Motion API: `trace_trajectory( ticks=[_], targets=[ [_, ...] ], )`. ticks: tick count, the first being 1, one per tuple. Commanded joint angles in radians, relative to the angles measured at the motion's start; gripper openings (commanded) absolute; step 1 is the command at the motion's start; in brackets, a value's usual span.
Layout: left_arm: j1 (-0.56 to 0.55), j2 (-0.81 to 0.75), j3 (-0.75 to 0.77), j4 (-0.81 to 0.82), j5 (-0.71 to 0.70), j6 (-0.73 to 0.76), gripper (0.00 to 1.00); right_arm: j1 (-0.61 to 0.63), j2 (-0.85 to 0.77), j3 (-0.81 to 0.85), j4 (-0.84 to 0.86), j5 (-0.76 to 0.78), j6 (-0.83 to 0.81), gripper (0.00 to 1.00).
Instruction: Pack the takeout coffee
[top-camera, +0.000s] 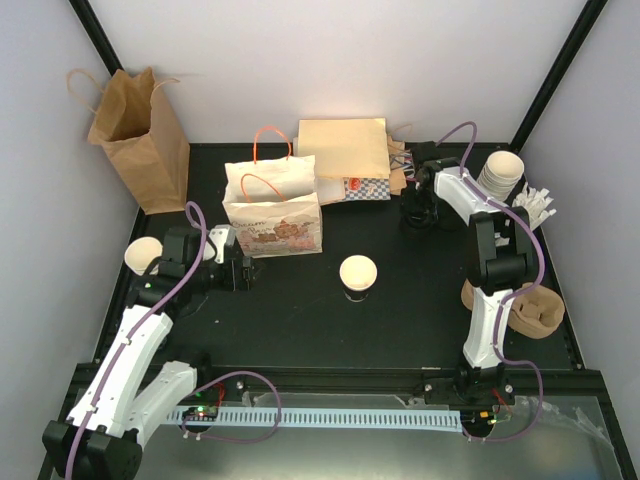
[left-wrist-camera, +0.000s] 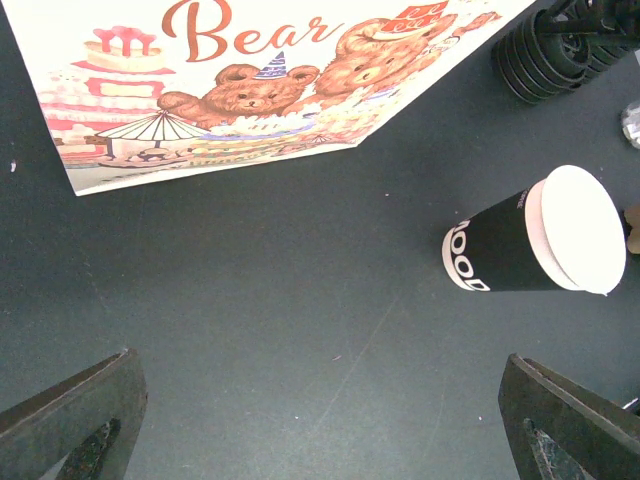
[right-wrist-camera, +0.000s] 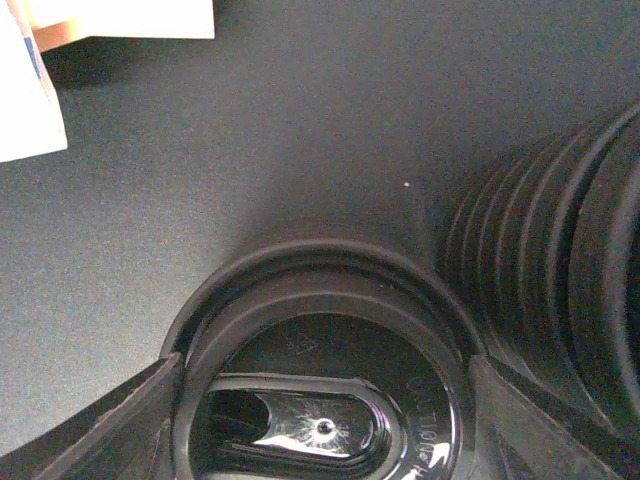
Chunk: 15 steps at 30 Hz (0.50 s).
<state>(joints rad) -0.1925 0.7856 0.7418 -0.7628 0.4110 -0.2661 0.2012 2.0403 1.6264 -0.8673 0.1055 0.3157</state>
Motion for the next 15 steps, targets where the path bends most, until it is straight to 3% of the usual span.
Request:
trace_trajectory(
  ticks=[1,15],
  targets=[
    [-0.012,0.002,0.014,-0.001,-0.011,-0.007,0.99,-0.008,-0.061,0.005,-0.033,-0.008,-0.010,0.75],
    [-0.019,0.000,0.014,-0.002,-0.014,-0.008,0.99,0.004,-0.119,-0.022,-0.042,-0.048,-0.043,0.74]
  ],
)
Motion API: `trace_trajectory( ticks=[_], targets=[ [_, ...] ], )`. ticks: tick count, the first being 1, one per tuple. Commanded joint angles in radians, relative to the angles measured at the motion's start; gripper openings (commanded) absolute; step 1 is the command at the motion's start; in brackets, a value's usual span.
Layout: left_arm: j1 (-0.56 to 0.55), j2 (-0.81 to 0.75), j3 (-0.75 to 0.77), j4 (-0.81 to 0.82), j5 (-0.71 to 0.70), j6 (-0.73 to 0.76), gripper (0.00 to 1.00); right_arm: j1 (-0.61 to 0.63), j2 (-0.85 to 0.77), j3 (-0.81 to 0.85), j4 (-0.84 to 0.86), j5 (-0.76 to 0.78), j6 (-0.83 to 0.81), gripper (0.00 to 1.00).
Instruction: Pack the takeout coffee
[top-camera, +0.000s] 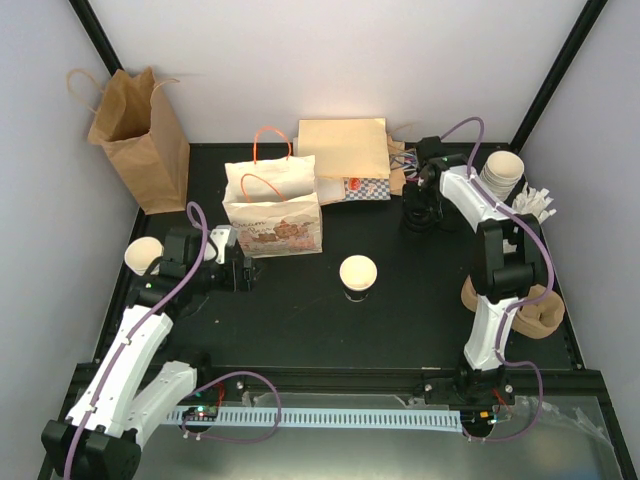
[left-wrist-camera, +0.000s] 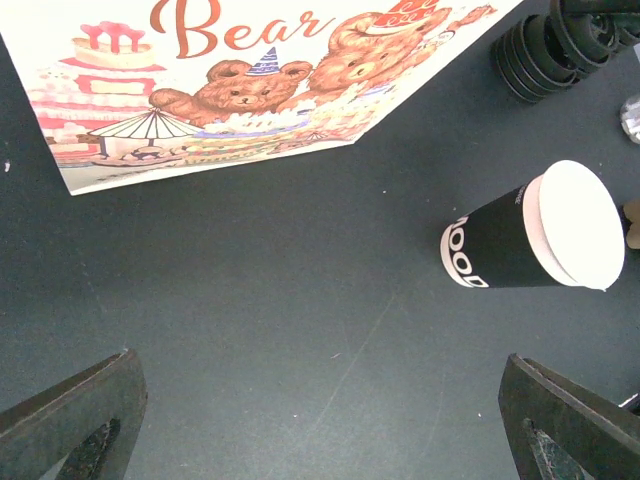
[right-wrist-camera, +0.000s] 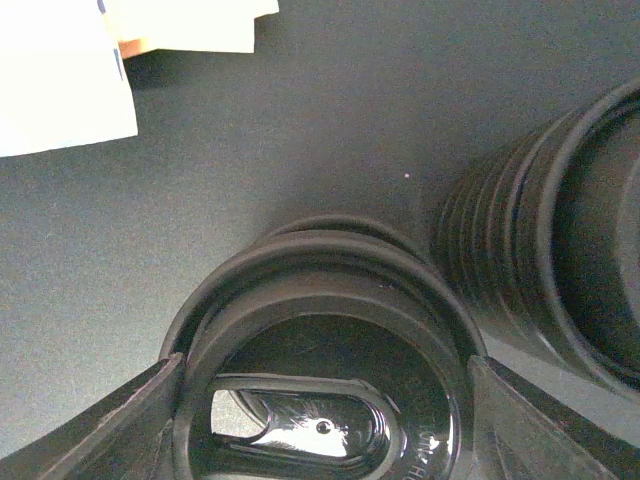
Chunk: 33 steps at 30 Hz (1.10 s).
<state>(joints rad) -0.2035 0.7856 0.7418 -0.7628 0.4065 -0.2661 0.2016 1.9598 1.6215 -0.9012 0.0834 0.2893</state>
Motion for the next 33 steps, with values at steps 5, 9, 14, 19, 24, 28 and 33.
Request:
trace_trajectory(
  ticks=[5,9,14,19,24,28,33],
  targets=[
    [-0.013,-0.002,0.014,-0.002,-0.012,-0.010,0.99,0.011,-0.049,-0.004,-0.030,0.030,-0.013,0.73],
    [-0.016,-0.002,0.014,-0.002,-0.015,-0.012,0.99,0.023,-0.064,0.000,-0.039,0.026,-0.021,0.73],
    [-0.020,-0.002,0.014,-0.001,-0.019,-0.012,0.99,0.066,-0.124,-0.014,-0.078,0.008,-0.042,0.73],
    [-0.022,0.000,0.013,0.001,-0.022,-0.015,0.99,0.162,-0.297,-0.145,-0.067,-0.023,-0.027,0.74],
    [-0.023,0.012,0.019,-0.004,-0.014,-0.010,0.99,0.315,-0.445,-0.235,-0.090,-0.034,0.012,0.74],
    [-0.024,0.004,0.033,-0.016,-0.022,-0.011,0.99,0.431,-0.547,-0.291,-0.113,-0.036,0.045,0.74],
    [-0.022,-0.017,0.062,-0.033,-0.047,-0.019,0.99,0.501,-0.623,-0.375,-0.104,-0.047,0.057,0.73]
  ],
)
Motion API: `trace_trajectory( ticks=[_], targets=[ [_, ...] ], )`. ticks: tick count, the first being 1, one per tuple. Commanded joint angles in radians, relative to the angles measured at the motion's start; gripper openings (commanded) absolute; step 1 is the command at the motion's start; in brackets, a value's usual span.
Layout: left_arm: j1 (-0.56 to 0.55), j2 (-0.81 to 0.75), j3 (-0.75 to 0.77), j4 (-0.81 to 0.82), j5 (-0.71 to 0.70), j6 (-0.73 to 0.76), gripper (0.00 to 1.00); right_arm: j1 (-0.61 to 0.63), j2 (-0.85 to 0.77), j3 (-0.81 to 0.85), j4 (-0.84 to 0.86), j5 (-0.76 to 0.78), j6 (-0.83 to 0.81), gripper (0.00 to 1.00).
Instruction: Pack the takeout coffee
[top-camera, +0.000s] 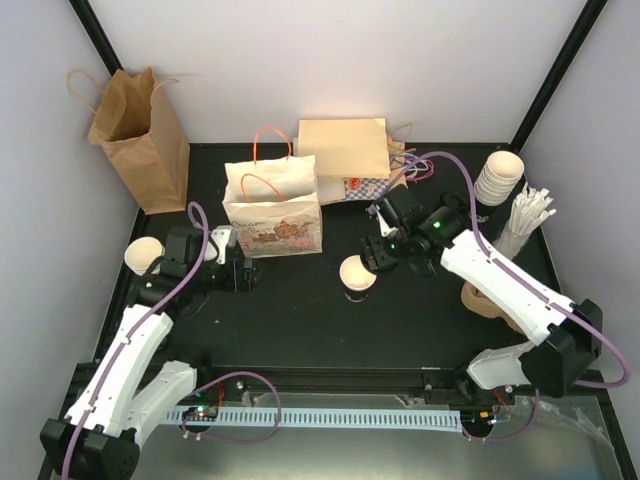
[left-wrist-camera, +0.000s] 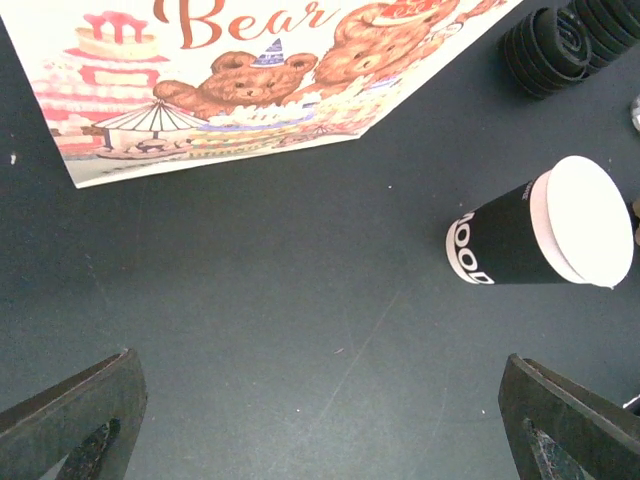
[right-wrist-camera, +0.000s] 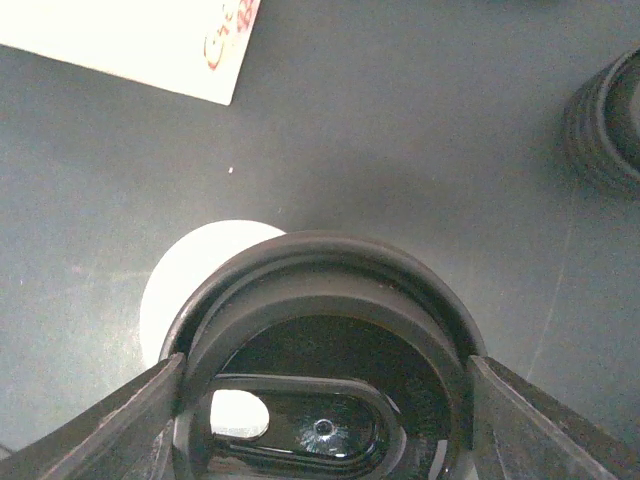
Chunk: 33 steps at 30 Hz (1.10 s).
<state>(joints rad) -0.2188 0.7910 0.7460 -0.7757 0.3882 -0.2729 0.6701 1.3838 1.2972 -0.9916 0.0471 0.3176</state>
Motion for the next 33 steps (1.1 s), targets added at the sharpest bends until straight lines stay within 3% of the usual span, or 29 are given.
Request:
trace_trajectory(
  ticks=[1,6,17,33],
  targets=[
    [-0.007,-0.029,0.066,-0.026,-0.038,-0.018,0.99,0.042,-0.057,-0.066,-0.007,-0.015,0.029,0.73],
    [-0.004,-0.068,0.073,-0.002,-0.027,-0.055,0.99,0.101,-0.067,-0.103,0.022,-0.026,0.045,0.73],
    [-0.005,-0.082,-0.056,0.227,0.296,-0.164,0.99,0.136,-0.029,-0.133,0.122,-0.029,0.026,0.71],
    [-0.026,-0.067,-0.151,0.366,0.371,-0.260,0.99,0.175,0.061,-0.104,0.140,0.011,0.015,0.70]
  ],
)
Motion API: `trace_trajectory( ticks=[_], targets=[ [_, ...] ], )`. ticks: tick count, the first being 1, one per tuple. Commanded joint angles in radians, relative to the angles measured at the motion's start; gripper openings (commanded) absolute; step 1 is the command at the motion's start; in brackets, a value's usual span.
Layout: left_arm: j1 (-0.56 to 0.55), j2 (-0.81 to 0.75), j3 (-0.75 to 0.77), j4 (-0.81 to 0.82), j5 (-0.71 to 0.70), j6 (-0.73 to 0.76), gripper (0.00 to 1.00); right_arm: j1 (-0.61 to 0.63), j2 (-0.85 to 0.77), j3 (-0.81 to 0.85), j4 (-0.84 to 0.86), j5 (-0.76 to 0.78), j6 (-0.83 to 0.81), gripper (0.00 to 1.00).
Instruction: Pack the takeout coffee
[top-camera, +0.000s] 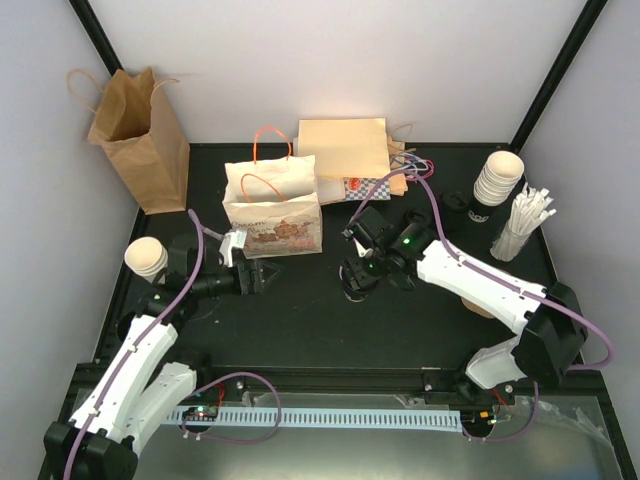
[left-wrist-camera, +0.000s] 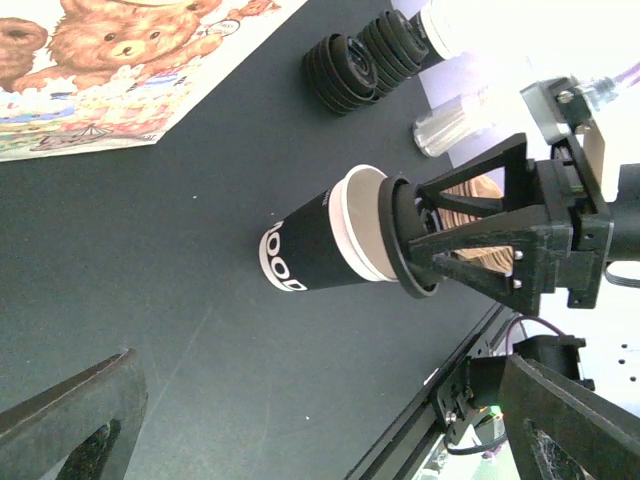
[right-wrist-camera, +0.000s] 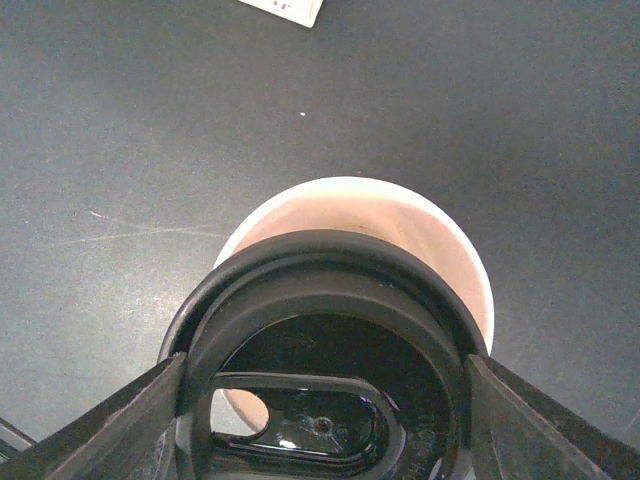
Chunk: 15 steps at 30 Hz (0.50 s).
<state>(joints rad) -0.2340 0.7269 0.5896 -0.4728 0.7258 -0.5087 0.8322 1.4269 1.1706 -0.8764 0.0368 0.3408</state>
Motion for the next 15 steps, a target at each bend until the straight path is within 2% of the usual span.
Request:
trace_trajectory(
  ticks=[1,15],
  targets=[
    [-0.011,-0.002,0.004,0.062,0.034,-0.022,0.99,0.015,0.025,0.025,0.023,0.025,-0.008,0.70],
    [-0.019,-0.004,0.001,0.047,0.023,-0.010,0.99,0.038,0.070,0.071,0.001,0.128,-0.002,0.70]
  ],
)
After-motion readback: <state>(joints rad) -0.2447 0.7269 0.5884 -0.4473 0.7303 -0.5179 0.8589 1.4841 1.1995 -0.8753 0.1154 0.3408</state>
